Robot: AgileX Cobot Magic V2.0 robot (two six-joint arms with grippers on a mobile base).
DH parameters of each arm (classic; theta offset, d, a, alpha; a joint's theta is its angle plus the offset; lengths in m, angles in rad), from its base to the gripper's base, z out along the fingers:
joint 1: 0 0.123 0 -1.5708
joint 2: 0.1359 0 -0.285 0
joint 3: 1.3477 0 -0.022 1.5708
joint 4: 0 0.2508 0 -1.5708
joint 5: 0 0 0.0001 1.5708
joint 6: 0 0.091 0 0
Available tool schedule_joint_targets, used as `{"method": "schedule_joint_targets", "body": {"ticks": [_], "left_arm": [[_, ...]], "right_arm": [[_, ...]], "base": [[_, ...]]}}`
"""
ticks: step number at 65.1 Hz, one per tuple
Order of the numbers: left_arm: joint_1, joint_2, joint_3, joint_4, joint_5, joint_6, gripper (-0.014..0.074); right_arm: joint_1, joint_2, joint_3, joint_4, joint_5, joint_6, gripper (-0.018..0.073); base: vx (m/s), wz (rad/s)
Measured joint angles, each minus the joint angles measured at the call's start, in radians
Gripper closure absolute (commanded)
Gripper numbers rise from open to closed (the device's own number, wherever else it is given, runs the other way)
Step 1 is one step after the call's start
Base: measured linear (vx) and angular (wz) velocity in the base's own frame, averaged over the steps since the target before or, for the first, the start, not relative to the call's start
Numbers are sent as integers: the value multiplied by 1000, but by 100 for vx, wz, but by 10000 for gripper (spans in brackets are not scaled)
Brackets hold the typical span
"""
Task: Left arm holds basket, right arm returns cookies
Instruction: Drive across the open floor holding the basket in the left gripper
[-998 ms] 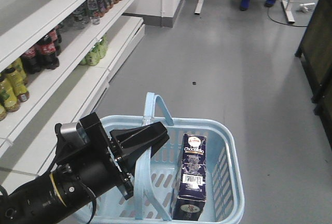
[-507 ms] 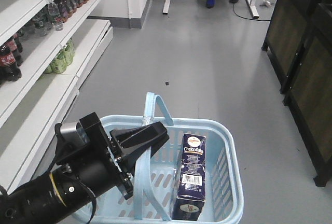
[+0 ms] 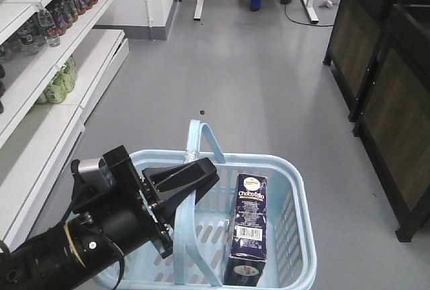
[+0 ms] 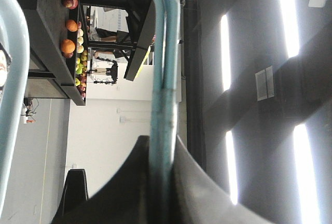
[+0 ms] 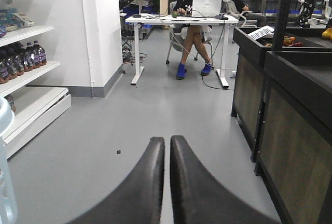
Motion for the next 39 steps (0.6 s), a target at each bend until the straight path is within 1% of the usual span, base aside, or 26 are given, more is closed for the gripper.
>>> {"method": "schedule_joint_targets", "body": {"ticks": [18,39], "left_arm": [[0,0,0,0,0,0,599],[0,0,0,0,0,0,599]], "right_arm": [[0,0,0,0,0,0,565],[0,0,0,0,0,0,565]], "base": [[17,1],[25,1]]}}
